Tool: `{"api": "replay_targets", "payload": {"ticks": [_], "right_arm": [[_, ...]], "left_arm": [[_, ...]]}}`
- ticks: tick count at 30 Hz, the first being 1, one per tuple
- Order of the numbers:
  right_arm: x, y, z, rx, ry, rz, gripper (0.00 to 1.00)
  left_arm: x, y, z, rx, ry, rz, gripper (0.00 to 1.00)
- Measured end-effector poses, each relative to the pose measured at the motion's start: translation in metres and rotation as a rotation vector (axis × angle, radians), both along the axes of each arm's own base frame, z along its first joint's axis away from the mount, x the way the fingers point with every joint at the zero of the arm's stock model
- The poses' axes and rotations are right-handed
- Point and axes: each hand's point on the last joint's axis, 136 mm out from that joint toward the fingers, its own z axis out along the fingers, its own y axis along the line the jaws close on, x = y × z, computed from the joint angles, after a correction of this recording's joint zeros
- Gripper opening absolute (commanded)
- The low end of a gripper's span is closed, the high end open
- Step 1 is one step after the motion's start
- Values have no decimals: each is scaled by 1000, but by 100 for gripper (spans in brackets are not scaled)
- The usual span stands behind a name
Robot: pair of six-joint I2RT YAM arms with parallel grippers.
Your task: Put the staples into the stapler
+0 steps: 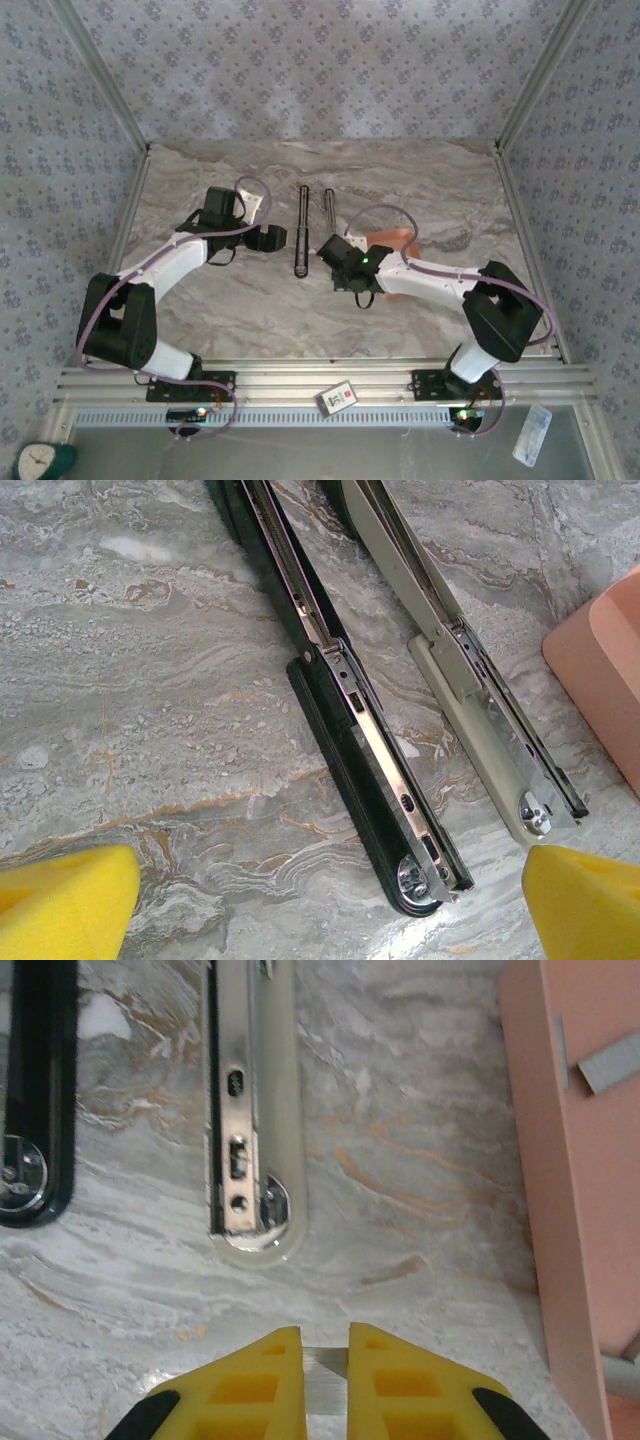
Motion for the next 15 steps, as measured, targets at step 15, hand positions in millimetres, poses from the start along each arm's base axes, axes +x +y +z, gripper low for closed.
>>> {"api": "replay_targets", "payload": {"ticks": [15], "right_arm": [[32, 17, 2, 46, -51, 97, 13]], "left_arm": [[0, 1, 0, 3, -2, 3, 98]]}}
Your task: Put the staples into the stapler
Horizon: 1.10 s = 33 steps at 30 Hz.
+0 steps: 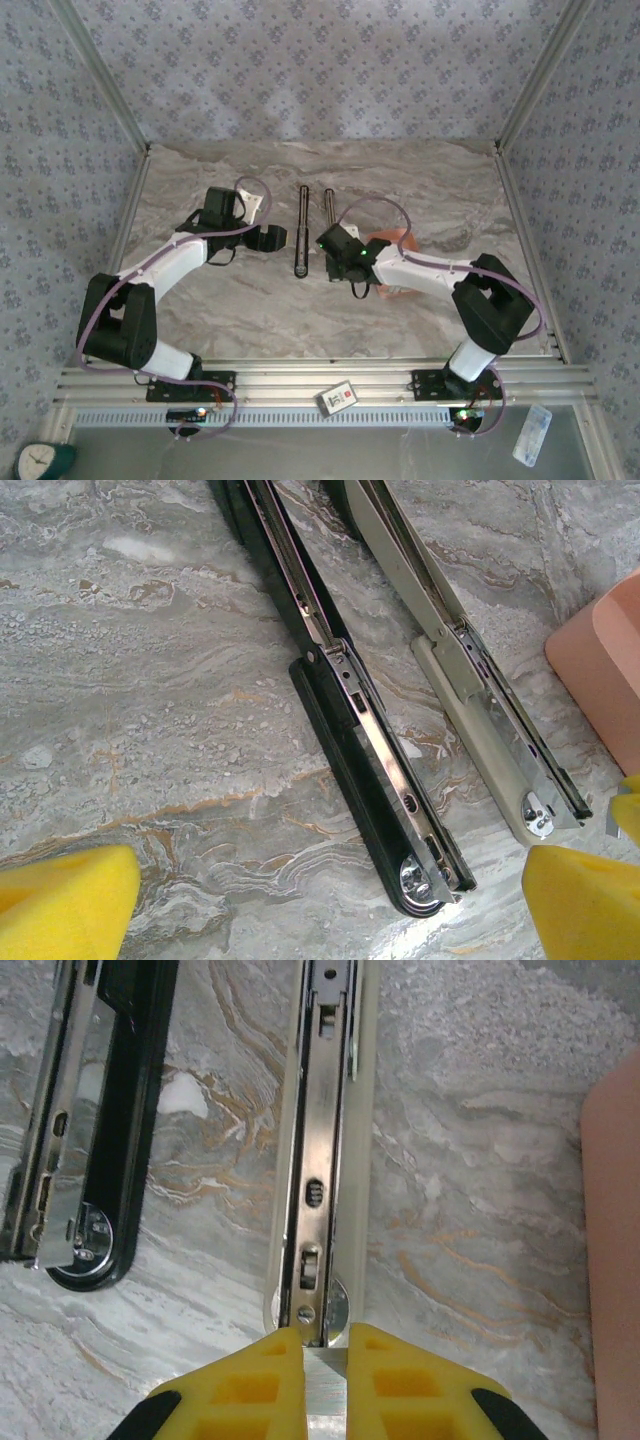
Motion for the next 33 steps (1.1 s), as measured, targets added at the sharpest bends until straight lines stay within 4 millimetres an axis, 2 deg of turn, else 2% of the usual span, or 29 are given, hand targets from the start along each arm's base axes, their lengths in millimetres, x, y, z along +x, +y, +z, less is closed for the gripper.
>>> {"api": "replay_targets", "payload": {"ticks": [12, 33], "right_arm": [[13, 14, 4, 11, -20, 45, 13], [12, 10, -9, -27, 2, 40, 12]], "left_arm": [[0, 0, 0, 2, -1, 2, 98], [0, 0, 0, 2, -1, 2, 98]]}}
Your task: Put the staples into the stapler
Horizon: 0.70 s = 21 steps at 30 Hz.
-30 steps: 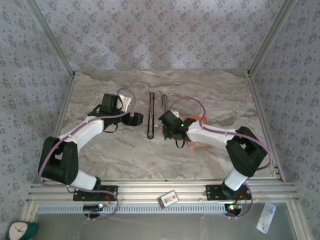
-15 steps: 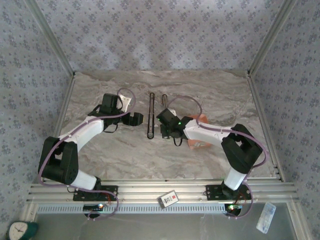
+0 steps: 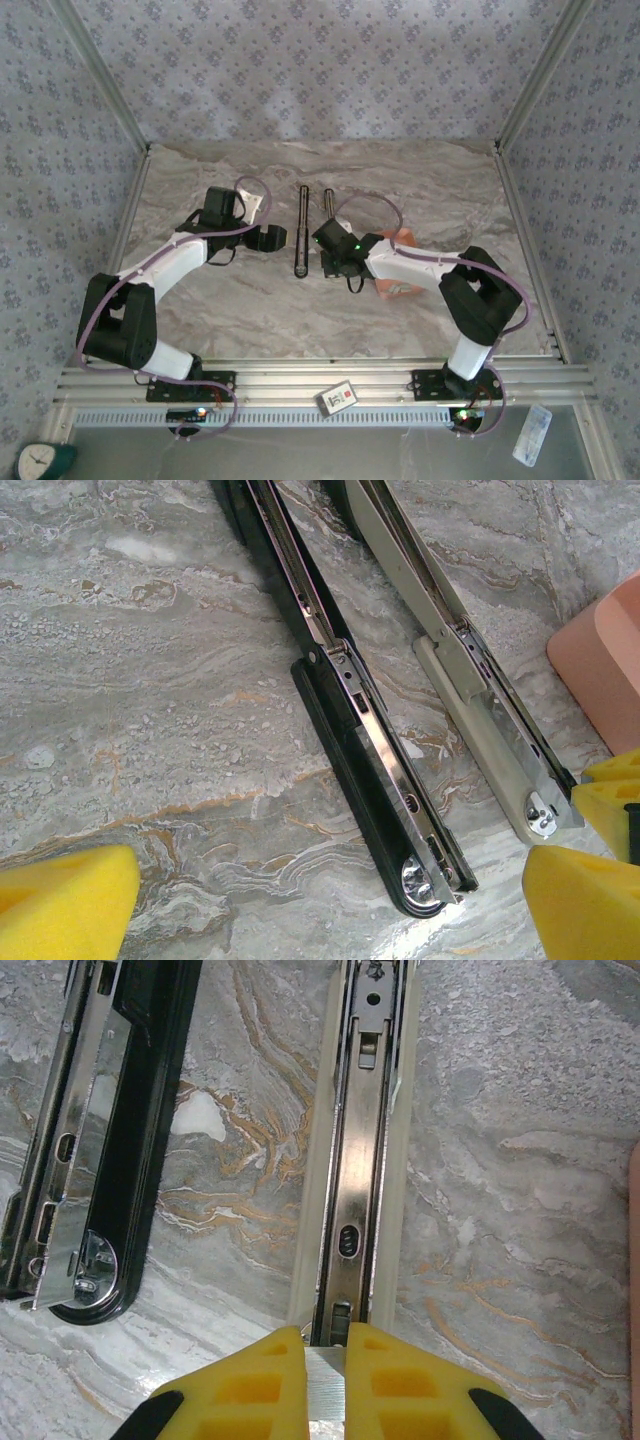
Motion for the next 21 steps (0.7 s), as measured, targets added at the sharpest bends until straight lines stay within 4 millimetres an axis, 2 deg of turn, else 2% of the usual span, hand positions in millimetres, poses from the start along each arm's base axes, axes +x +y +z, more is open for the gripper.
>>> {"api": "replay_targets", "payload": {"ticks": [21], "right_arm": [[2, -5, 7, -47, -49, -7, 12]], "left_arm": [[0, 0, 0, 0, 0, 0, 98]]}}
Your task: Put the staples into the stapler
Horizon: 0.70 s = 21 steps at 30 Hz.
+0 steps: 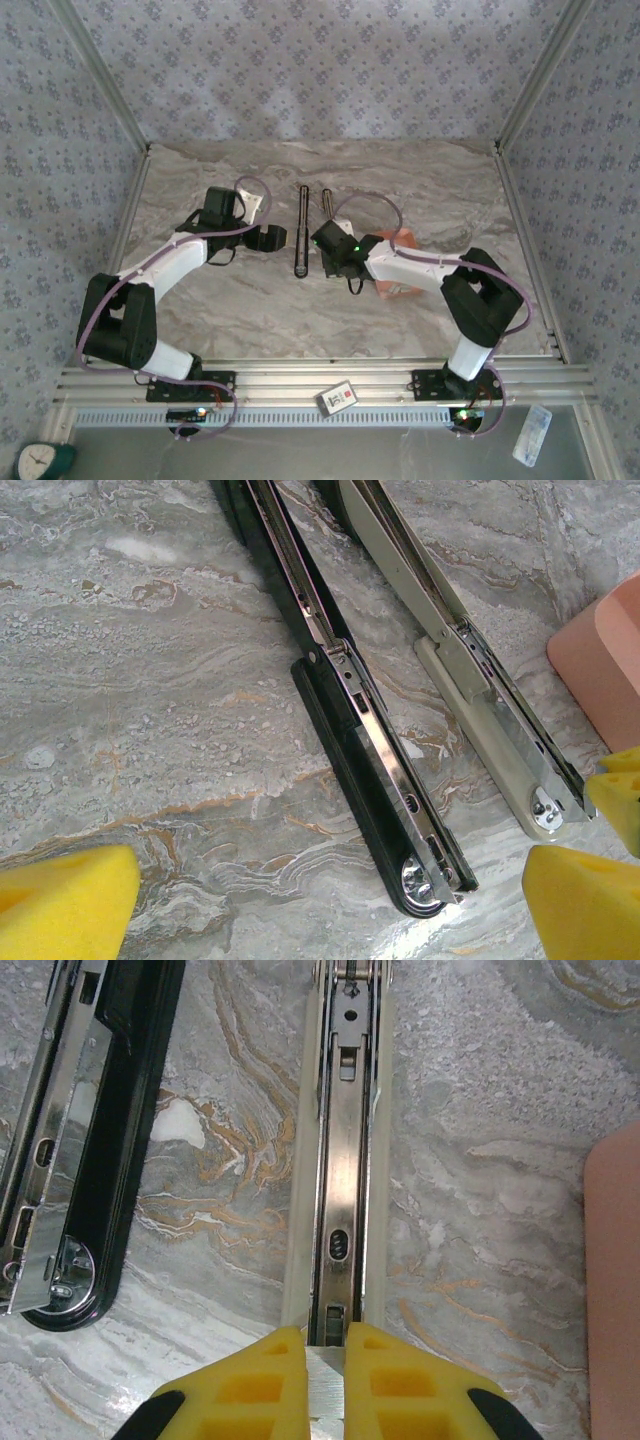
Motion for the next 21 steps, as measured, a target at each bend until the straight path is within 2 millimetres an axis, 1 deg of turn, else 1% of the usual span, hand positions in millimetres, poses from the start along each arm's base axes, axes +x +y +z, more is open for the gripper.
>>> {"api": "replay_targets", "payload": {"ticks": [5, 21], "right_arm": [[1, 0, 5, 5, -10, 5, 12], [0, 0, 3, 3, -7, 6, 12]], "left_arm": [[0, 0, 0, 0, 0, 0, 98], [0, 0, 0, 0, 0, 0, 98]]}}
